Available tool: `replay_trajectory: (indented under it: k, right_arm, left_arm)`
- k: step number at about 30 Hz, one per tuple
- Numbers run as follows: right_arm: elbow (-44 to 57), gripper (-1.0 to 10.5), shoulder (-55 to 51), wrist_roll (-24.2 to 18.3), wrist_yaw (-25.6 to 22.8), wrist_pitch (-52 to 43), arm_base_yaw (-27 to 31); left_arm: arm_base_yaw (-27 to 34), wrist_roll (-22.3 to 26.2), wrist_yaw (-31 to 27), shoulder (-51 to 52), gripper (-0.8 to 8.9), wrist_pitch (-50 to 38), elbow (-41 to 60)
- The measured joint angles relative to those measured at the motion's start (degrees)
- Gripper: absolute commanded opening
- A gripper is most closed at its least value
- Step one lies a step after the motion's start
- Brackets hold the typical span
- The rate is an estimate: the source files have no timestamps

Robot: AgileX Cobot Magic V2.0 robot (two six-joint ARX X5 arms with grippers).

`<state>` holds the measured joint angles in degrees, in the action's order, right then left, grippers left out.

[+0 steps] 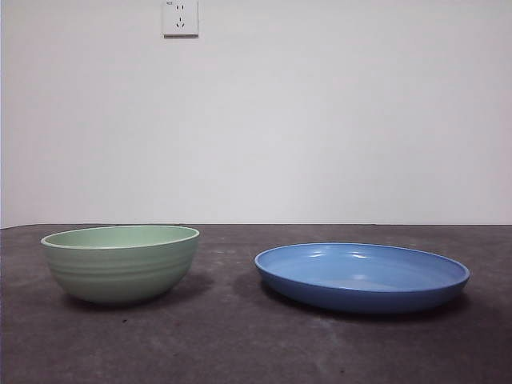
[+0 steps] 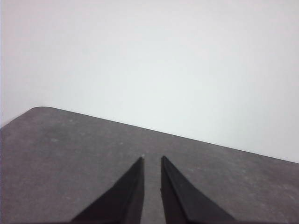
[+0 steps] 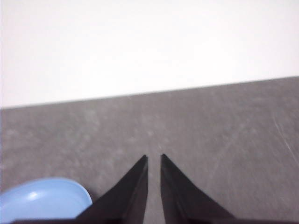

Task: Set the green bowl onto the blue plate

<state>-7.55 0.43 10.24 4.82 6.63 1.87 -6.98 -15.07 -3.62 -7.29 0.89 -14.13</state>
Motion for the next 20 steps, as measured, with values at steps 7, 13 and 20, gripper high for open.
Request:
replay_trajectory:
  k: [7,13,20]
  right_arm:
    - [-6.27,0.4,4.79,2.89,1.70,0.24,-0.96]
    - [-15.74,0.4,13.46,3.78,5.29,4.46,-1.18]
    - [-28.55,0.4,26.88,3.76,14.62,9.31,-1.40]
  left_arm:
    - [0.00,-1.40,0.00,-13.07,0.57,1.99,-12.63]
    - [0.00,-2.03,4.22,-25.18,0.57,8.22,-26.62]
    - [-0.04,-2.23,19.71,-36.76,0.57,11.63,-37.22]
